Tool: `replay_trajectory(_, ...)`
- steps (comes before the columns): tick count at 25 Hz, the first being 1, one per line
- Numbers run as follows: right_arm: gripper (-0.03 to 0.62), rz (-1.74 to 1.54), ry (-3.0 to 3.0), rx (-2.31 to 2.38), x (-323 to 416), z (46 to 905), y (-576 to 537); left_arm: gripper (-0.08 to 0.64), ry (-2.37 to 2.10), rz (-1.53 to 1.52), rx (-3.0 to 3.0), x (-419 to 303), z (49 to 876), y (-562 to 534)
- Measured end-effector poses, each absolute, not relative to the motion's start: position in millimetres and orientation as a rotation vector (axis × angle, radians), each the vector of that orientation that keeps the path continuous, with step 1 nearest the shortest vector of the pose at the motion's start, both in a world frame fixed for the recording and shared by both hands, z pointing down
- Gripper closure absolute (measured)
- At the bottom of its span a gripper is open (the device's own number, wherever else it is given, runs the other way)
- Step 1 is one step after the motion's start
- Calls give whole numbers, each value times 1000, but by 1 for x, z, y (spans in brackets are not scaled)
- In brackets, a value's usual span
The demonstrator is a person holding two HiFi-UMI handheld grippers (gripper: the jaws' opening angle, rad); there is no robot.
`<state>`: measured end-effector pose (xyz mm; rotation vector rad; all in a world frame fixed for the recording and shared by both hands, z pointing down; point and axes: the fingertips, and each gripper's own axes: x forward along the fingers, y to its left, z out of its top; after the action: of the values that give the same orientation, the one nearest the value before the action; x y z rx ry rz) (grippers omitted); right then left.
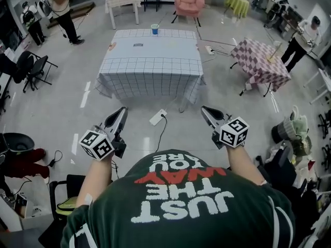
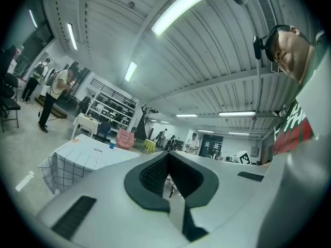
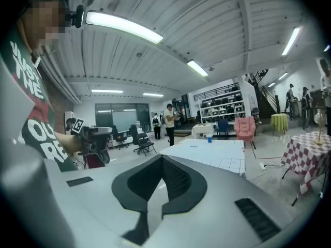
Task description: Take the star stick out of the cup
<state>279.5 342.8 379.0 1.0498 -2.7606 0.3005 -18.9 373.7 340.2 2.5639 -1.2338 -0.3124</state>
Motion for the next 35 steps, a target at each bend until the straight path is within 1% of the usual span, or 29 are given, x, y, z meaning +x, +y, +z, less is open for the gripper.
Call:
replay_trajectory(4, 561, 314, -2757, 1048, 303, 385, 332, 560, -1237, -301, 2549, 2, 344, 367)
replay_trajectory(9, 561, 345, -2756, 1056, 307, 396, 306, 560, -1251, -276, 2524, -1, 353, 347)
replay_trajectory(12, 561, 352, -2740, 1040, 298, 407, 279, 560, -1243, -288, 2519, -10, 363, 319)
replay_trajectory(17, 561, 347, -2705, 1044, 256, 426, 210, 560, -1200, -294, 2506, -50, 387, 244)
replay_trajectory(21, 561, 364, -2681, 1101, 205, 428, 120, 560, -1129, -292, 2520, -97, 397, 147)
replay_trajectory(25, 561, 374, -2698, 1129, 141, 413, 29, 560, -1048, -259, 2550, -144, 387, 47)
replay_trajectory(28, 561, 365, -2707, 1169, 108, 399, -35, 560, -1010, -261, 2576, -175, 375, -23)
replay_trajectory(32, 561, 366, -2688, 1181, 78, 392, -94, 560, -970, -270, 2581, -201, 365, -95)
replay_trajectory(35, 561, 387, -2671, 1219, 73, 395, -126, 560, -922, -259, 2595, -206, 370, -131)
